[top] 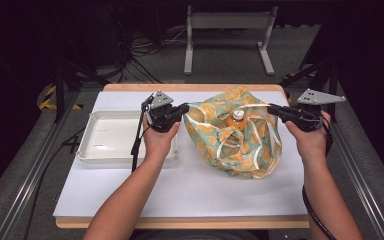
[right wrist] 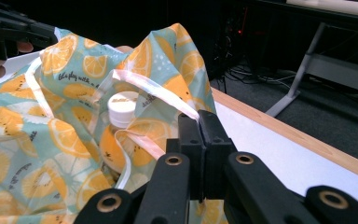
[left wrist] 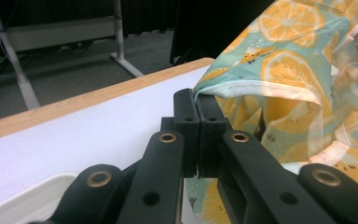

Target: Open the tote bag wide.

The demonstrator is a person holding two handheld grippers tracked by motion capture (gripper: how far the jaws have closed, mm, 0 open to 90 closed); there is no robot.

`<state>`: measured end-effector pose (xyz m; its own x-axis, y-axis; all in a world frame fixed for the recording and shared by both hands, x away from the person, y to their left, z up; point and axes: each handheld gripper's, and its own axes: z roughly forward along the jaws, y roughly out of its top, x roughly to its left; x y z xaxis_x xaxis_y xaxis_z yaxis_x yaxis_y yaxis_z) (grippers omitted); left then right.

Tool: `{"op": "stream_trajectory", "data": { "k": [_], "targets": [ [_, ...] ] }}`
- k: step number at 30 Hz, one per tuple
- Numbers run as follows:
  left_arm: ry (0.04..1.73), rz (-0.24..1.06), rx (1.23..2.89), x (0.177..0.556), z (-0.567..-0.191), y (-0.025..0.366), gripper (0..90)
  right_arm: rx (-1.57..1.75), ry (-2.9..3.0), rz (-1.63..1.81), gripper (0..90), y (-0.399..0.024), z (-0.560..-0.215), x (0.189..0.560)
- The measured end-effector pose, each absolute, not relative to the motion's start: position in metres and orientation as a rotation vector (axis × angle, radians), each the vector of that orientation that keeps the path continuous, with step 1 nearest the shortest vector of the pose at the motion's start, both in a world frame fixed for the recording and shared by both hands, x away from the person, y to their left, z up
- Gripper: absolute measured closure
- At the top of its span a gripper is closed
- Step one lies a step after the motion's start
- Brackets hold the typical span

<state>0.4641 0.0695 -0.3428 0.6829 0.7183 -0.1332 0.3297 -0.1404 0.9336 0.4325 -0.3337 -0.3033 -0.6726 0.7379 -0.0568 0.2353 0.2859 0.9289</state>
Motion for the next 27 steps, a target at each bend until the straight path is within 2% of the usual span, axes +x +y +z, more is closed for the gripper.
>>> {"op": "stream_trajectory", "data": {
  "k": [18,27],
  "targets": [
    [0.880,0.494,1.820,0.483,-0.355,0.052,88.7,0.983,2.081,1.361,89.1,-0.340,-0.321,0.465],
    [0.909,0.471,1.868,0.490,-0.367,0.049,88.7,1.039,2.106,1.359,89.2,-0.342,-0.336,0.475]
  ]
}}
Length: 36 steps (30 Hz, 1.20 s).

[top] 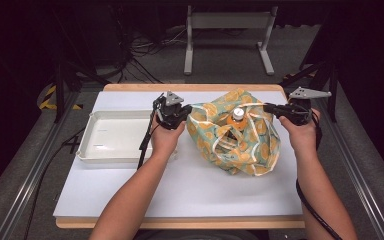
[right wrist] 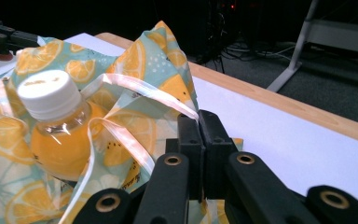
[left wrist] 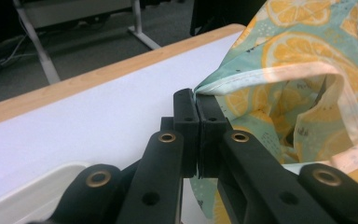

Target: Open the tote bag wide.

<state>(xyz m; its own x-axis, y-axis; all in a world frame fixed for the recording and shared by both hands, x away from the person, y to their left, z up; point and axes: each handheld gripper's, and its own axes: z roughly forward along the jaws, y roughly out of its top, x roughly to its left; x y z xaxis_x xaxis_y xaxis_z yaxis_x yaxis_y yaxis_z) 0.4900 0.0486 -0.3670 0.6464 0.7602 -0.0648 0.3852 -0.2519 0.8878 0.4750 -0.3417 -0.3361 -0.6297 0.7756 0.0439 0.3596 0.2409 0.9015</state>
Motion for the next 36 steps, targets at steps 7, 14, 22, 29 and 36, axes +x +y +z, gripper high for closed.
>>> {"op": "stream_trajectory", "data": {
  "k": [7,14,22,29,36],
  "targets": [
    [0.911,0.442,1.897,0.490,-0.375,0.045,88.6,1.077,2.120,1.336,89.3,-0.347,-0.349,0.479],
    [0.908,0.412,1.945,0.492,-0.383,0.042,88.7,1.118,2.132,1.324,89.3,-0.351,-0.363,0.482],
    [0.932,0.381,2.000,0.494,-0.394,0.040,88.7,1.163,2.159,1.301,89.1,-0.351,-0.381,0.483],
    [0.953,0.383,2.050,0.494,-0.401,0.035,88.6,1.197,2.188,1.277,88.8,-0.351,-0.396,0.485],
    [0.952,0.366,2.086,0.492,-0.407,0.033,88.5,1.222,2.210,1.256,87.4,-0.354,-0.409,0.484]
  ]
}}
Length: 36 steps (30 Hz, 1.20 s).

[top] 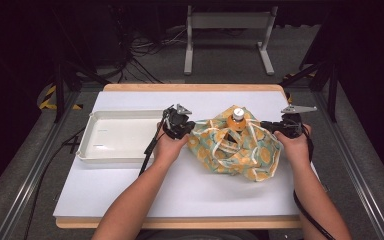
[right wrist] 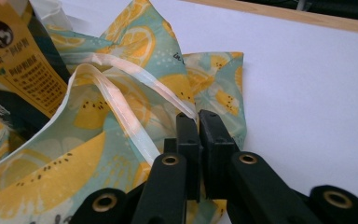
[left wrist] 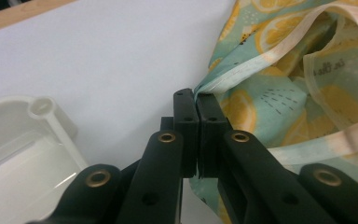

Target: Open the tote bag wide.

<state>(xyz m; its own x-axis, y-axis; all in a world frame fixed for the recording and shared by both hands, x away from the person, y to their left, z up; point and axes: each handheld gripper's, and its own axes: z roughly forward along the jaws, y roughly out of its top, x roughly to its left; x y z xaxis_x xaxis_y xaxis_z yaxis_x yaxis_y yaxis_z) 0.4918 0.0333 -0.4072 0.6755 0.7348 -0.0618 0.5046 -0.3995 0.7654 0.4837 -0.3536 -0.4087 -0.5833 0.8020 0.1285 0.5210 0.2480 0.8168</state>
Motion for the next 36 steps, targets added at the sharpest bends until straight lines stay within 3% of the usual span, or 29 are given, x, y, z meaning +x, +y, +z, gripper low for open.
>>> {"op": "stream_trajectory", "data": {
  "k": [10,14,18,22,30,36],
  "targets": [
    [0.941,0.322,2.099,0.487,-0.410,0.039,84.9,1.237,2.229,1.255,81.5,-0.356,-0.412,0.480],
    [0.955,0.308,2.076,0.485,-0.408,0.047,75.0,1.241,2.225,1.262,74.9,-0.362,-0.409,0.474],
    [0.951,0.289,2.018,0.481,-0.404,0.057,58.2,1.237,2.186,1.293,64.8,-0.372,-0.402,0.465],
    [0.918,0.298,1.984,0.474,-0.395,0.067,51.4,1.231,2.143,1.329,58.7,-0.381,-0.391,0.454],
    [0.866,0.325,1.906,0.456,-0.374,0.079,44.1,1.157,2.092,1.376,57.0,-0.384,-0.370,0.436],
    [0.768,0.345,1.852,0.438,-0.354,0.068,50.7,1.019,2.131,1.405,65.8,-0.365,-0.353,0.423]
  ]
}}
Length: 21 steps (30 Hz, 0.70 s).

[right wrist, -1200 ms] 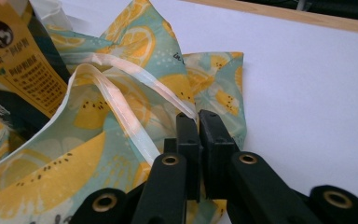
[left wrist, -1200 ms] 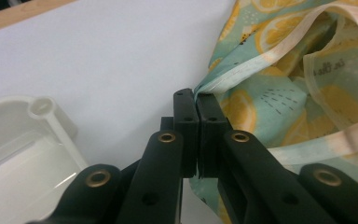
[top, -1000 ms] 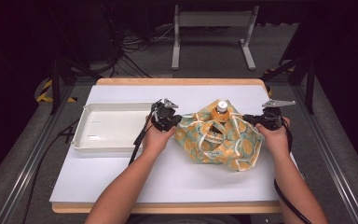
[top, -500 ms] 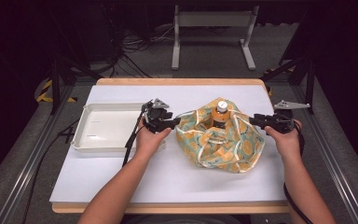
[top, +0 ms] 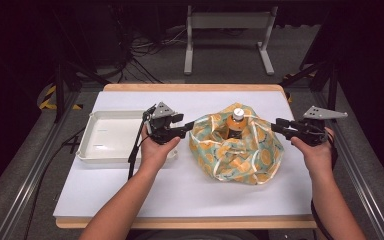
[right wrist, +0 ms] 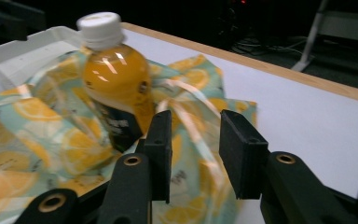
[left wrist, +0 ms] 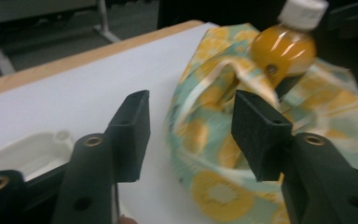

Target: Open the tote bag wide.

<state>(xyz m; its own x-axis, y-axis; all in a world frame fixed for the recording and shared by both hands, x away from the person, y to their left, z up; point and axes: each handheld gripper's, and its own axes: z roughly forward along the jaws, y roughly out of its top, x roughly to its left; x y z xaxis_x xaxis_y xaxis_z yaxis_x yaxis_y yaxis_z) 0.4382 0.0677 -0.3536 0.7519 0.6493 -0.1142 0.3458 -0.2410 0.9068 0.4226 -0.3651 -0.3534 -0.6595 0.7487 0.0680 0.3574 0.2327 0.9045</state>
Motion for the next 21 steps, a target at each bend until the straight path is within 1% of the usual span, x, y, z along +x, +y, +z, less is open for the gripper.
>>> {"op": "stream_trajectory", "data": {
  "k": [1,2,3,4,5,8,10,14,16,21],
  "targets": [
    [0.768,0.345,1.852,0.438,-0.354,0.068,55.2,1.019,2.131,1.405,65.8,-0.365,-0.353,0.423],
    [0.737,0.350,1.850,0.434,-0.350,0.063,59.0,0.968,2.153,1.411,67.2,-0.354,-0.350,0.419],
    [0.689,0.334,1.859,0.428,-0.345,0.055,61.8,0.957,2.160,1.409,67.8,-0.351,-0.349,0.418],
    [0.689,0.334,1.859,0.428,-0.345,0.055,64.4,0.957,2.160,1.409,67.8,-0.351,-0.349,0.418],
    [0.640,0.325,1.872,0.423,-0.341,0.047,67.0,0.920,2.175,1.418,68.5,-0.343,-0.347,0.416],
    [0.600,0.292,1.882,0.419,-0.339,0.040,71.5,0.886,2.194,1.426,69.4,-0.335,-0.345,0.413],
    [0.588,0.257,1.884,0.418,-0.342,0.032,73.0,0.872,2.200,1.429,69.4,-0.332,-0.345,0.412],
    [0.558,0.235,1.922,0.417,-0.350,0.021,77.7,0.843,2.230,1.432,69.4,-0.320,-0.347,0.409],
    [0.549,0.213,1.950,0.417,-0.357,0.014,78.4,0.837,2.252,1.433,69.4,-0.315,-0.351,0.409],
    [0.535,0.183,2.010,0.419,-0.372,0.003,73.1,0.820,2.305,1.429,68.4,-0.303,-0.363,0.411]
  ]
}}
